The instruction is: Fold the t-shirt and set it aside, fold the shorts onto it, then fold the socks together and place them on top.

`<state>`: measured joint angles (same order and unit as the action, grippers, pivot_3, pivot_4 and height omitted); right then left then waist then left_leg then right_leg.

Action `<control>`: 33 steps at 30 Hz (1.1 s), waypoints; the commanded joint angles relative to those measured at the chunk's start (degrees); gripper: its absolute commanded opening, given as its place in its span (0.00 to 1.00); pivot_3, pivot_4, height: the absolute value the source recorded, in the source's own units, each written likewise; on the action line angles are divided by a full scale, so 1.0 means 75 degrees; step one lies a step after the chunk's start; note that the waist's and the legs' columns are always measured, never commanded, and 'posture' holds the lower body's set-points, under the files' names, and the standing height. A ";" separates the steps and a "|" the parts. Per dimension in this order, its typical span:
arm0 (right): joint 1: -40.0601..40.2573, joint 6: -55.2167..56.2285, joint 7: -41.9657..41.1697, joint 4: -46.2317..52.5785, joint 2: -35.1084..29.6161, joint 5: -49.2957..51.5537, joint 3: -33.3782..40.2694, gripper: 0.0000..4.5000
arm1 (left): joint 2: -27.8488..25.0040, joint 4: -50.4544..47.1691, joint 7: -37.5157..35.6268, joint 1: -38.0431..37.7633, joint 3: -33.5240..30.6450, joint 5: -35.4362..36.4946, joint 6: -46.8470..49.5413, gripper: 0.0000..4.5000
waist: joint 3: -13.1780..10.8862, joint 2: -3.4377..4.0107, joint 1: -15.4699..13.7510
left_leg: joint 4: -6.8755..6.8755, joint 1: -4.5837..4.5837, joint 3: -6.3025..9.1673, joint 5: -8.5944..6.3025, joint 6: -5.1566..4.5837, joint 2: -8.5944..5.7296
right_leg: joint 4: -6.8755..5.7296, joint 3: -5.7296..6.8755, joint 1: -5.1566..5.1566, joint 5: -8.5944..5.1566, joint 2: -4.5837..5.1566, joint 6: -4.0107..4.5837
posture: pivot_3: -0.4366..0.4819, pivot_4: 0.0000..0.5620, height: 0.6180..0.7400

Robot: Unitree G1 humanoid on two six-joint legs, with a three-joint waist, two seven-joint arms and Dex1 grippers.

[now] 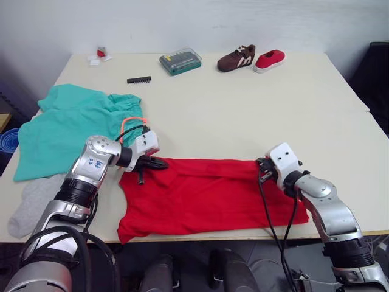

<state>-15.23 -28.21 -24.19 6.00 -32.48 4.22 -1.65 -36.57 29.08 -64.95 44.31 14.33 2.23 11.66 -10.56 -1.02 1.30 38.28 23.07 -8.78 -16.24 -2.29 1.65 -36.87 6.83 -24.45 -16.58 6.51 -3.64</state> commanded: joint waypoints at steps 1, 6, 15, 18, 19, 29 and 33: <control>0.0228 0.0064 0.0298 -0.0519 -0.0294 -0.0368 0.0428 0.01 | -0.0121 0.0505 0.0381 -0.0050 -0.0178 -0.0302 -0.0364 0.01 | 0.0003 -0.0005 -0.0014 | 0.0000 -0.0004 0.0001 -0.0002 -0.0003 -0.0002 | -0.0001 0.0000 0.0004 0.0000 0.0004 0.0000 | 0.48 0.27 1.00; 0.0483 0.0781 -0.0017 0.0316 -0.0022 0.0425 0.1163 0.01 | -0.0489 -0.0598 -0.0332 -0.0316 -0.1513 0.1288 0.0966 0.01 | 0.0004 -0.0009 0.0018 | -0.0006 0.0002 0.0004 -0.0002 -0.0002 0.0000 | -0.0004 0.0002 -0.0004 0.0001 0.0005 0.0001 | 0.48 0.27 1.00; 0.1021 0.0703 -0.1246 0.2433 -0.0116 0.1447 0.0817 0.01 | -0.1731 -0.2305 -0.1023 -0.1590 -0.1641 0.1423 0.1193 0.01 | -0.0002 0.0000 0.0039 | -0.0026 0.0000 0.0004 0.0004 0.0014 0.0006 | 0.0005 0.0000 -0.0012 -0.0003 -0.0007 0.0006 | 0.48 0.27 1.00; 0.0931 0.0776 -0.1368 0.2362 -0.0056 0.1280 0.0442 0.01 | -0.1519 -0.2087 -0.0726 -0.1525 -0.1300 0.1021 0.0938 0.01 | -0.0001 -0.0001 -0.0068 | -0.0022 0.0003 0.0015 0.0001 0.0006 -0.0002 | 0.0011 0.0002 -0.0006 -0.0002 0.0000 0.0005 | 0.48 0.27 1.00; 0.0853 0.0866 -0.1337 0.2224 -0.0042 0.1133 0.0331 0.01 | -0.1435 -0.1949 -0.0603 -0.1455 -0.1183 0.0852 0.0831 0.01 | -0.0001 -0.0001 -0.0105 | -0.0020 0.0003 0.0015 -0.0001 0.0002 -0.0003 | 0.0013 0.0002 -0.0004 -0.0001 0.0003 0.0005 | 0.48 0.27 1.00; 0.0478 0.0263 -0.1106 0.0844 -0.0405 -0.0068 -0.0426 0.01 | -0.1387 -0.1040 -0.0517 -0.1396 -0.0534 -0.0128 -0.0053 0.01 | -0.0001 -0.0001 -0.0139 | -0.0019 0.0014 0.0011 -0.0004 -0.0001 -0.0002 | 0.0013 0.0011 -0.0015 0.0001 0.0004 0.0009 | 0.48 0.27 1.00; 0.0484 0.0029 -0.1013 0.0674 -0.0372 -0.0173 -0.0323 0.01 | -0.2069 -0.0906 -0.0931 -0.1686 -0.0345 -0.0440 -0.0482 0.01 | 0.0005 -0.0006 -0.0044 | -0.0021 -0.0004 0.0007 -0.0006 0.0002 0.0004 | 0.0009 0.0008 -0.0005 -0.0001 0.0002 0.0012 | 0.48 0.27 1.00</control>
<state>-12.16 -26.52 -32.57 12.00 -34.52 4.01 -4.79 -49.68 20.58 -70.14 34.09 9.88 2.56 9.14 -10.52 -1.07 0.96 38.10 23.02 -8.73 -16.28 -2.26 1.69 -36.81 6.89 -24.49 -16.59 6.53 -3.53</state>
